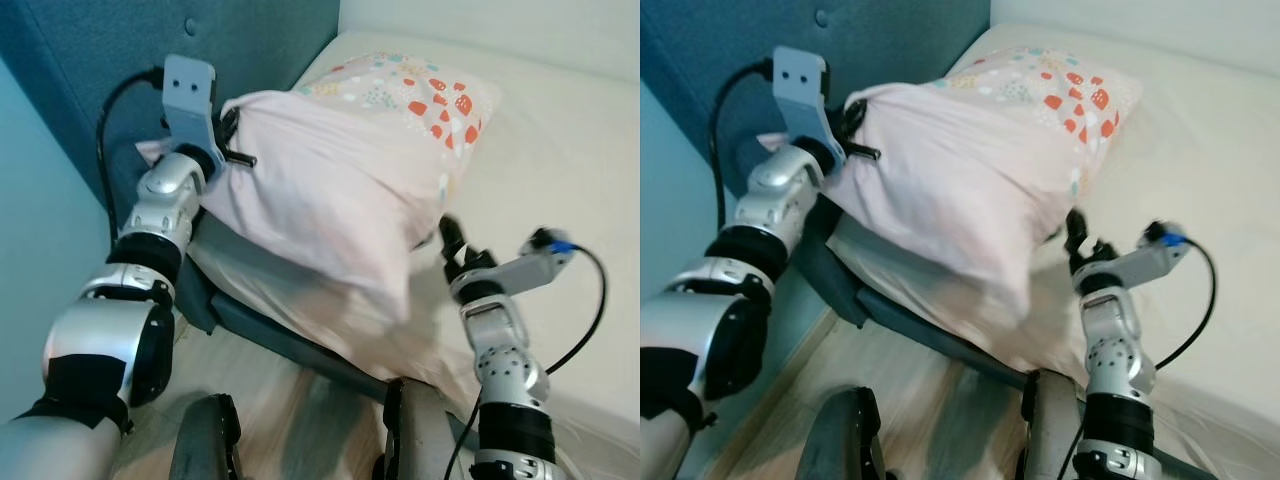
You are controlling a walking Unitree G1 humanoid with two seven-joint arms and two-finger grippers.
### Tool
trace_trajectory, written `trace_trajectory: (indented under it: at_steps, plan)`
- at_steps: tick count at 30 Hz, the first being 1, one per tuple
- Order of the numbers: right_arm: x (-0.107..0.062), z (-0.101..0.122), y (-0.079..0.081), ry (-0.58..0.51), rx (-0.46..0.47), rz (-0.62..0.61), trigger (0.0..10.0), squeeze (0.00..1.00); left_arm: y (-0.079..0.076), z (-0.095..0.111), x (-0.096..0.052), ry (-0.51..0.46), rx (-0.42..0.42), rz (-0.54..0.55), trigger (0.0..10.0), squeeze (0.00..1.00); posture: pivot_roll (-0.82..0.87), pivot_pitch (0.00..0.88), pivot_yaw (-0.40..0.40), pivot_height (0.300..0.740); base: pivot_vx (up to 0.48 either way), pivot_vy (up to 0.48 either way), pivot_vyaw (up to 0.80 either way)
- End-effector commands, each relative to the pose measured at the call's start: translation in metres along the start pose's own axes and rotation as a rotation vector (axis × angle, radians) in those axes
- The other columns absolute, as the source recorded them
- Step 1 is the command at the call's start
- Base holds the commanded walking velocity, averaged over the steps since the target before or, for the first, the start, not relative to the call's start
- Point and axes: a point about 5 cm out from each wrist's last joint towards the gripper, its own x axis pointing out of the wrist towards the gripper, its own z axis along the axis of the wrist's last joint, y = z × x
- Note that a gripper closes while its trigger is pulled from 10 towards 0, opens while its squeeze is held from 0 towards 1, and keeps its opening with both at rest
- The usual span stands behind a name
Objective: Clean up the room
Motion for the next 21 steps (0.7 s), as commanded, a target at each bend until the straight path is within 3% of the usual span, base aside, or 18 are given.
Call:
trace_trajectory:
  at_steps: [1, 7, 10, 12, 15, 16, 17, 18, 19, 21]
  plan:
    - [-0.005, 0.000, 0.003, -0.008, 0.053, 0.052, 10.0, 0.00, 0.014, 0.017, 0.002, -0.062, 0.046, 0.050, 0.0, 0.00, 0.08, 0.246, 0.026, 0.535, 0.000, 0.000, 0.00]
    - [-0.006, -0.005, 0.002, 0.016, 0.050, 0.060, 10.0, 0.00, 0.019, 0.019, 0.002, -0.064, 0.088, 0.079, 0.0, 0.00, 0.08, 0.247, 0.028, 0.535, 0.000, 0.000, 0.00]
    - [-0.002, -0.026, -0.017, 0.105, -0.062, -0.090, 10.0, 0.00, 0.035, -0.008, -0.013, 0.034, 0.169, 0.191, 0.0, 0.00, 0.08, 0.253, 0.029, 0.535, 0.000, 0.000, 0.00]
    - [-0.002, -0.026, -0.017, 0.105, -0.062, -0.090, 10.0, 0.00, 0.035, -0.008, -0.013, 0.034, 0.169, 0.191, 0.0, 0.00, 0.08, 0.253, 0.029, 0.535, 0.000, 0.000, 0.00]
    - [-0.001, -0.030, -0.015, 0.121, -0.076, -0.082, 10.0, 0.00, 0.048, -0.059, -0.043, 0.194, 0.190, 0.327, 0.0, 0.00, 0.08, 0.261, 0.030, 0.535, 0.000, 0.000, 0.00]
    - [-0.001, -0.030, -0.015, 0.121, -0.076, -0.082, 10.0, 0.00, 0.048, -0.059, -0.043, 0.194, 0.190, 0.327, 0.0, 0.00, 0.08, 0.261, 0.030, 0.535, 0.000, 0.000, 0.00]
    - [-0.002, -0.030, -0.012, 0.123, -0.079, -0.058, 10.0, 0.00, 0.057, -0.079, -0.062, 0.254, 0.177, 0.428, 0.0, 0.00, 0.07, 0.264, 0.030, 0.535, 0.000, 0.000, 0.00]
    - [-0.002, -0.030, -0.012, 0.123, -0.079, -0.058, 10.0, 0.00, 0.057, -0.079, -0.062, 0.254, 0.177, 0.428, 0.0, 0.00, 0.07, 0.264, 0.030, 0.535, 0.000, 0.000, 0.00]
    - [-0.003, -0.031, -0.009, 0.129, -0.084, -0.040, 10.0, 0.00, 0.067, -0.100, -0.085, 0.319, 0.167, 0.546, 0.0, 0.00, 0.07, 0.266, 0.028, 0.535, 0.000, 0.000, 0.00]
    - [-0.003, -0.031, -0.009, 0.129, -0.084, -0.040, 10.0, 0.00, 0.067, -0.100, -0.085, 0.319, 0.167, 0.546, 0.0, 0.00, 0.07, 0.266, 0.028, 0.535, 0.000, 0.000, 0.00]
